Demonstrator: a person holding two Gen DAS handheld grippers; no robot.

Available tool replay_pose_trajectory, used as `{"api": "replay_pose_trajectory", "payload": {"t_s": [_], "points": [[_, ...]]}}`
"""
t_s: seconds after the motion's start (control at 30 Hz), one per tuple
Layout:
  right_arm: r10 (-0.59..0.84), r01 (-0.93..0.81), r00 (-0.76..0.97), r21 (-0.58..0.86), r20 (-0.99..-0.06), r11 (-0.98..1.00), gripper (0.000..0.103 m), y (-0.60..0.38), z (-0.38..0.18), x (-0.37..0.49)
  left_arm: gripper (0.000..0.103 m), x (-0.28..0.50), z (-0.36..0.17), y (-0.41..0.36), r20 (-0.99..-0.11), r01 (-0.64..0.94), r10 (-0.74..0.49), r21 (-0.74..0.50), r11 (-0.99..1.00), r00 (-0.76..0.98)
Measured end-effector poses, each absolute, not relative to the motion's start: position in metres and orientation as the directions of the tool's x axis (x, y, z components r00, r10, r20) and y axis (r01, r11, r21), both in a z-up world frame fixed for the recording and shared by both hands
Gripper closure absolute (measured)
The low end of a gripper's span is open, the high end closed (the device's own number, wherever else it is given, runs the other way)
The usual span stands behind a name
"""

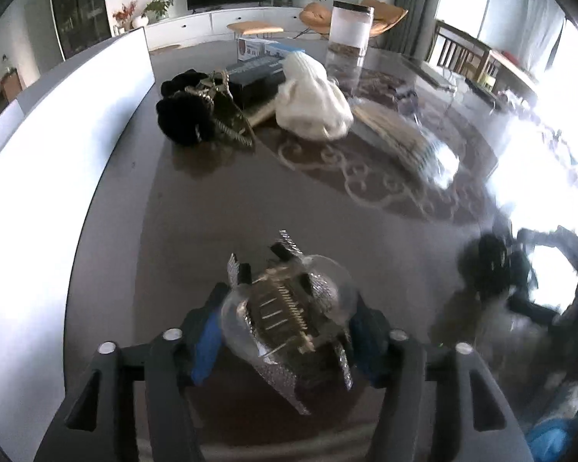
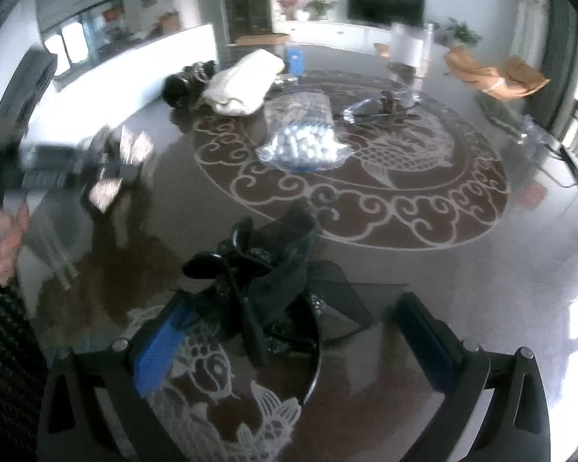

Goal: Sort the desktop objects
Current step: 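Close the left tool on the clear claw clip while the right tool grasps the black mesh bow, then carry both items into the white-walled bin and open both tools onto its cardboard floor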

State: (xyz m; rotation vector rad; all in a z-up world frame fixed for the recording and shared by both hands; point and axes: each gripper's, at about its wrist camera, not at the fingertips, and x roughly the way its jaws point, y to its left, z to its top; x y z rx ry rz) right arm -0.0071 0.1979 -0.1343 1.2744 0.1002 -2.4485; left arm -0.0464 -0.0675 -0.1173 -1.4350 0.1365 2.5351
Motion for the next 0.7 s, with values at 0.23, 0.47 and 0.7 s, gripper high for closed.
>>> {"api": "replay_pose_trajectory", "payload": {"t_s": [0.23, 0.47, 0.7], "points": [[-0.303, 0.455, -0.469, 0.067, -0.829, -0.888, 0.000, 0.194, -0.121, -0.007, 0.016, -0.044, -0.124, -0.067, -0.853, -0.204, 0.098, 0.010, -0.979, -0.513], [-0.266, 0.468, -0.430, 0.039, -0.863, -0.883, 0.054, 0.168, -0.126, -0.014, 0.051, -0.037, -0.116, -0.074, -0.834, -0.211, 0.174, -0.071, -0.975, -0.523], [-0.307, 0.397, -0.483, 0.107, -0.820, -0.911, 0.054, 0.193, -0.086, 0.014, 0.051, 0.000, -0.106, -0.076, -0.789, -0.237, 0.255, -0.143, -0.961, -0.560]]}}
